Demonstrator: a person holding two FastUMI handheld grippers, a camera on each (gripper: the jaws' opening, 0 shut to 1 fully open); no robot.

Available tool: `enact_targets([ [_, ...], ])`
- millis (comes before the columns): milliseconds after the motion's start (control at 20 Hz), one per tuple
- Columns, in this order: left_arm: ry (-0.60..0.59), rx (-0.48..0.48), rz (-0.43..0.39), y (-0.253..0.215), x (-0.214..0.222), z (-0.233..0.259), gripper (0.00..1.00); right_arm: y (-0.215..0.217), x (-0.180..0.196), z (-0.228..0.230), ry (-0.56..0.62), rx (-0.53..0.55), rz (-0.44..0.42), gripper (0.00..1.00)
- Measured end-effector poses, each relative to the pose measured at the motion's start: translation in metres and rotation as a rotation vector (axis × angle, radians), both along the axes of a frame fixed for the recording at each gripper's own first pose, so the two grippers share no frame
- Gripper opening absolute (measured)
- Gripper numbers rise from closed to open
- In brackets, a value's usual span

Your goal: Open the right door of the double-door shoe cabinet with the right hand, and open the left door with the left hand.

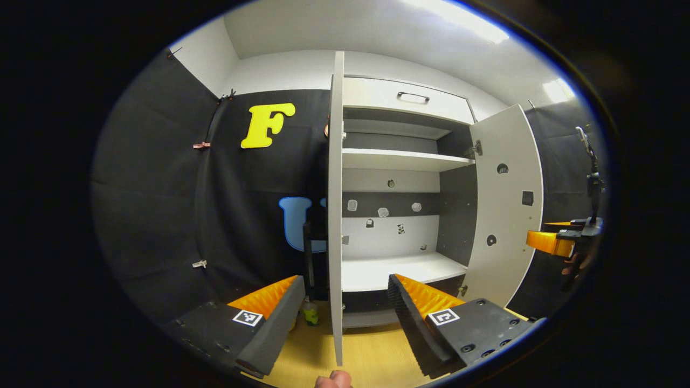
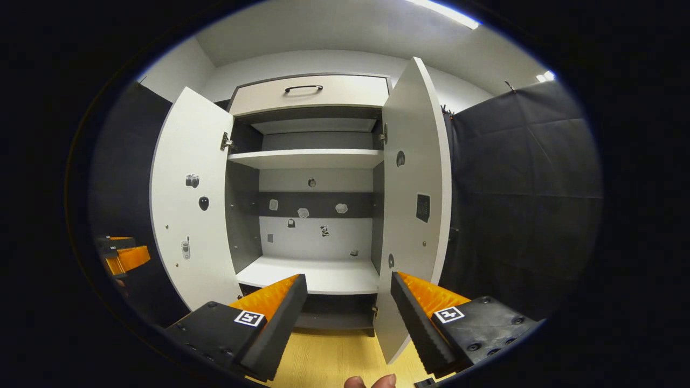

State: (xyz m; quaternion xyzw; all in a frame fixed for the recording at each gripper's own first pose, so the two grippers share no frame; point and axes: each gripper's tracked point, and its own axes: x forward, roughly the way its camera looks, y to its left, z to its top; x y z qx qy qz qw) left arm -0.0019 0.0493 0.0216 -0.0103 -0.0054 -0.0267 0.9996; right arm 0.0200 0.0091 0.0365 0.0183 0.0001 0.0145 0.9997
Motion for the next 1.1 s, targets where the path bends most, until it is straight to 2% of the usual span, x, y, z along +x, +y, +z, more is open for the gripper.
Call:
enact_targets([
  [400,0.002,-0.023,0.023,0.0035,0.0052,-0.0006,0.95,0.0081,-0.001,-0.0018,0.004,0.0,0.014,0.98],
  [1100,-0.004,-0.006,0.027,0.0004,0.0101,0.0013,0.95,0.0066,0.0003,0.0041,-0.018,0.008,0.008,0.98],
])
